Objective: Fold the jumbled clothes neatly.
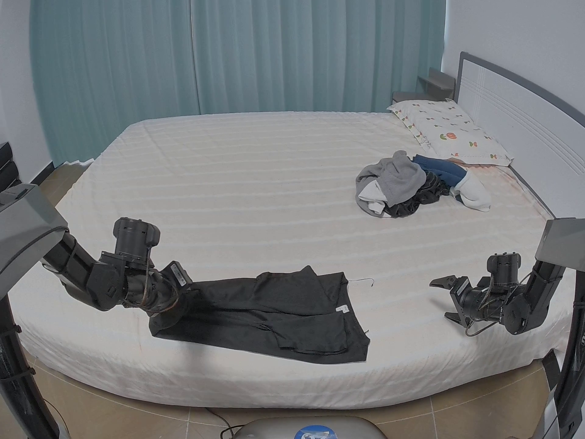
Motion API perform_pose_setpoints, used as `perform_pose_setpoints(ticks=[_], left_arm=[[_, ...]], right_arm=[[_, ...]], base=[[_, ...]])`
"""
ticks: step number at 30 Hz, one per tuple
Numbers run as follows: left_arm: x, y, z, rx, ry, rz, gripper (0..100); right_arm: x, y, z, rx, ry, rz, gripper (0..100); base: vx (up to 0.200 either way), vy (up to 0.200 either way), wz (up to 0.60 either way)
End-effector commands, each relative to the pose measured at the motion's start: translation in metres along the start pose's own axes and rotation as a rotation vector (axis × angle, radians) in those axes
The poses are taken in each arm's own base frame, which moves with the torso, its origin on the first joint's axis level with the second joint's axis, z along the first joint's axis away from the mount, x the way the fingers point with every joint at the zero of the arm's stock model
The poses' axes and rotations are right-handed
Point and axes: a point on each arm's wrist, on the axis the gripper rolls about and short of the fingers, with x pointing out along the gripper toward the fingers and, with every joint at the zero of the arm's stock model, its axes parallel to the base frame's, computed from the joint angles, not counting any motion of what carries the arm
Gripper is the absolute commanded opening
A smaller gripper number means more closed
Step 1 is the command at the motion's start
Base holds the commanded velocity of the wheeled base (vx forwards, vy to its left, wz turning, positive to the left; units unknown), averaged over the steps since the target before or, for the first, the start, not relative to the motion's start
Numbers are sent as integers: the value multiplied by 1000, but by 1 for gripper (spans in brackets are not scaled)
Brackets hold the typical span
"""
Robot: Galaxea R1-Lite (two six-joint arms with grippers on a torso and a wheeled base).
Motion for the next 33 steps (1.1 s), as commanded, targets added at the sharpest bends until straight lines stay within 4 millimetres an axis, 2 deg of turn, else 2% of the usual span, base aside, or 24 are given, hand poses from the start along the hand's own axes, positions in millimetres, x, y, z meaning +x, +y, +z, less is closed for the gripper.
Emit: perform_pose_setpoints(ticks=[1, 5, 9, 14, 17, 23, 32, 33], left_arm=[[2, -34, -15, 70, 26, -34, 0], [1, -53, -25, 105, 38, -46, 0], [16, -74, -43, 159, 73, -33, 0], [32, -86, -61, 199, 85, -18, 0], [45, -88, -69, 215, 88, 1, 0], [62, -91, -80, 176, 96, 16, 0], [68, -91, -82, 154, 93, 32, 0], [66, -92, -81, 147, 91, 29, 100]], right_arm=[[0, -1, 0, -13, 2, -3, 100], [1, -2, -1, -14, 5, -6, 100], [1, -2, -1, -14, 5, -6, 100], [1, -2, -1, -14, 5, -6, 100], [1, -3, -1, -15, 5, -8, 100], [2, -3, -1, -28, 7, -8, 100], [1, -3, -2, -27, 8, -10, 100], [1, -3, -2, -27, 6, -11, 100]], base=[[0, -200, 0], [0, -200, 0], [0, -200, 0], [0, -200, 0], [0, -200, 0], [0, 0, 0], [0, 0, 0], [0, 0, 0]])
